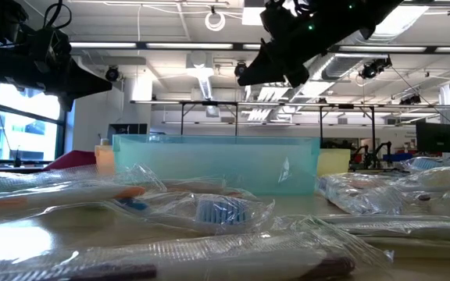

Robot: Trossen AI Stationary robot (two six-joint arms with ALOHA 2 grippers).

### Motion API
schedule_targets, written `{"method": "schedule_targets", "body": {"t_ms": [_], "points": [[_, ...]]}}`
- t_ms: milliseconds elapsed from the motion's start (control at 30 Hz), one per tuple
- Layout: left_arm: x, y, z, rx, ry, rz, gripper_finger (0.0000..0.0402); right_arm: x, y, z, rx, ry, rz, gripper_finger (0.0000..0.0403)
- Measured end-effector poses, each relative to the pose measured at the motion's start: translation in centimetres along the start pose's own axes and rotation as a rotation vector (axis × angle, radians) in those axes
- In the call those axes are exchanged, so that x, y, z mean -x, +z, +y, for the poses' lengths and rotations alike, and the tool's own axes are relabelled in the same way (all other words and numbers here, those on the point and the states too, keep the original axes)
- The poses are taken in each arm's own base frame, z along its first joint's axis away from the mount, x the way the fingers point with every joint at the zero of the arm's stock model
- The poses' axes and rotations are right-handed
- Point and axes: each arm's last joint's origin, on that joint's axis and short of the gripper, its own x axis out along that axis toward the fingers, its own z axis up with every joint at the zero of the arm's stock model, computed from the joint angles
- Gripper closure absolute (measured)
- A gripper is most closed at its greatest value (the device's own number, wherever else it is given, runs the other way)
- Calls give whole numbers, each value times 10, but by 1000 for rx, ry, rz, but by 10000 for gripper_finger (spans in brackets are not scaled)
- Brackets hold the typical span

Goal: Pick & Place Toothbrushes
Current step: Put the purple toothbrush into the yellow bin

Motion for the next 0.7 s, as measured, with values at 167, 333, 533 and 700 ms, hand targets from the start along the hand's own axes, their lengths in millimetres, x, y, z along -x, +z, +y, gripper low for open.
{"method": "schedule_targets", "body": {"t_ms": [167, 333, 533, 700], "points": [[0, 0, 0, 0, 0, 0, 402, 1, -8, 2, 19, -5, 71, 400], [0, 0, 0, 0, 0, 0, 402, 8, -7, 0, 7, -13, 100, 400], [0, 0, 0, -1, 0, 2, 402, 31, 6, -3, 5, -6, 75, 400], [0, 0, 0, -45, 1, 4, 402, 48, 12, -7, 5, -6, 78, 400]]}}
